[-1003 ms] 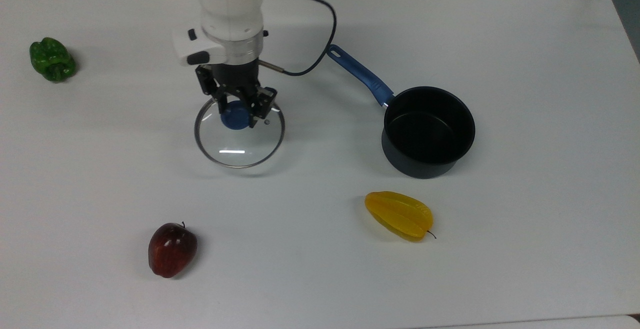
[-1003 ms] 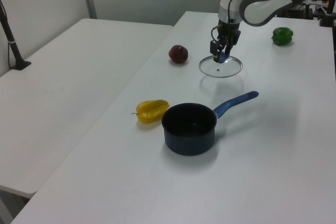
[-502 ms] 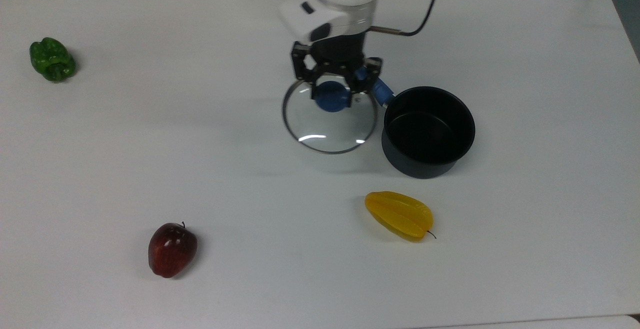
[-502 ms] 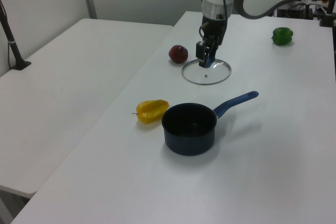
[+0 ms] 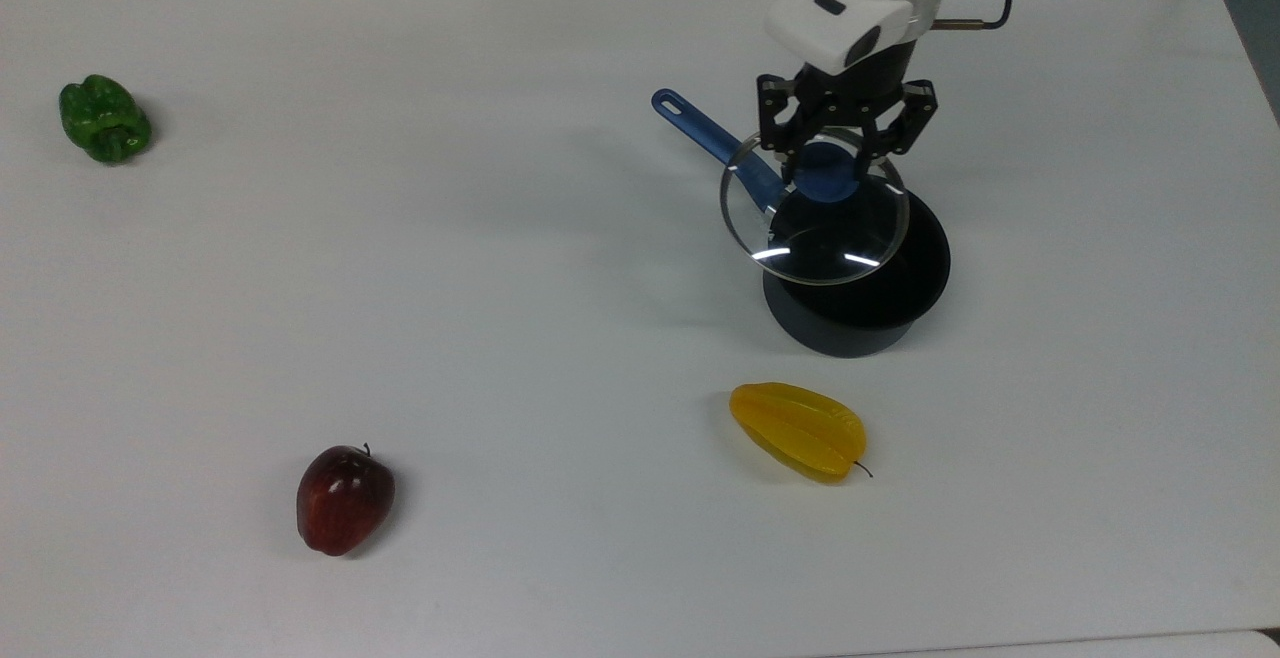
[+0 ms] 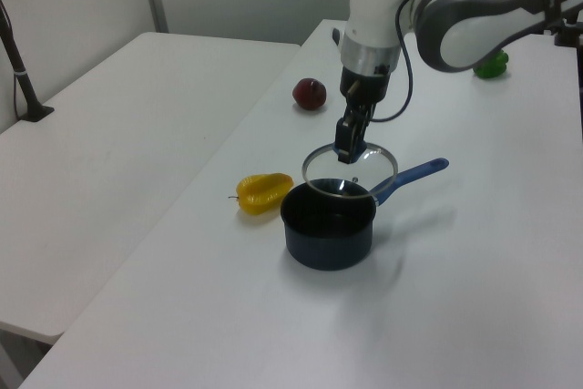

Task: Close lid
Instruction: 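Lift the lid by its knob and carry it over the black saucepan, then lower the lid onto the saucepan rim and open the gripper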

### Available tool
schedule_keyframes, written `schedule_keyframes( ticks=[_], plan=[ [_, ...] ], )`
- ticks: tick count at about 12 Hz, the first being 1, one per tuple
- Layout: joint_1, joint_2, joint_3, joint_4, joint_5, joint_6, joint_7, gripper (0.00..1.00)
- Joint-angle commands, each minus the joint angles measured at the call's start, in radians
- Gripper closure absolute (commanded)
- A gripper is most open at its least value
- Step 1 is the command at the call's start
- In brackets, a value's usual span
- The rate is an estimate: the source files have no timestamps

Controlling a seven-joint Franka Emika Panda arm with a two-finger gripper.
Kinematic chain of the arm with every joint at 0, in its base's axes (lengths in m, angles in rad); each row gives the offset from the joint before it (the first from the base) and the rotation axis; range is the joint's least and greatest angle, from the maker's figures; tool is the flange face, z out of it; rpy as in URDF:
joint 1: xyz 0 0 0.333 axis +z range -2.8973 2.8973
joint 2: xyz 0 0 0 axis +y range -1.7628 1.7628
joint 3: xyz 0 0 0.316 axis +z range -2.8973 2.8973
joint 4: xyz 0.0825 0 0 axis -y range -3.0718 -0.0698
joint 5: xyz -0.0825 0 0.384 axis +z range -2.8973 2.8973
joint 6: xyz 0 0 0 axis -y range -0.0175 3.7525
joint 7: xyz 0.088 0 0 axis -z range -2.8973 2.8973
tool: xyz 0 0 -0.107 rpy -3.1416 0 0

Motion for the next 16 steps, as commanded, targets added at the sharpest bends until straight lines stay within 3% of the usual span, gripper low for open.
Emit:
schedule_keyframes(
  ticks=[1,4,16],
  plan=[
    [0.026,0.035,-0.014,0.027,-0.005,0.086,-0.003,0.52],
    [0.028,0.077,-0.014,0.027,-0.008,0.164,-0.006,0.52],
    [0.058,0.096,-0.012,0.025,-0.014,0.165,-0.008,0.52]
  ],
)
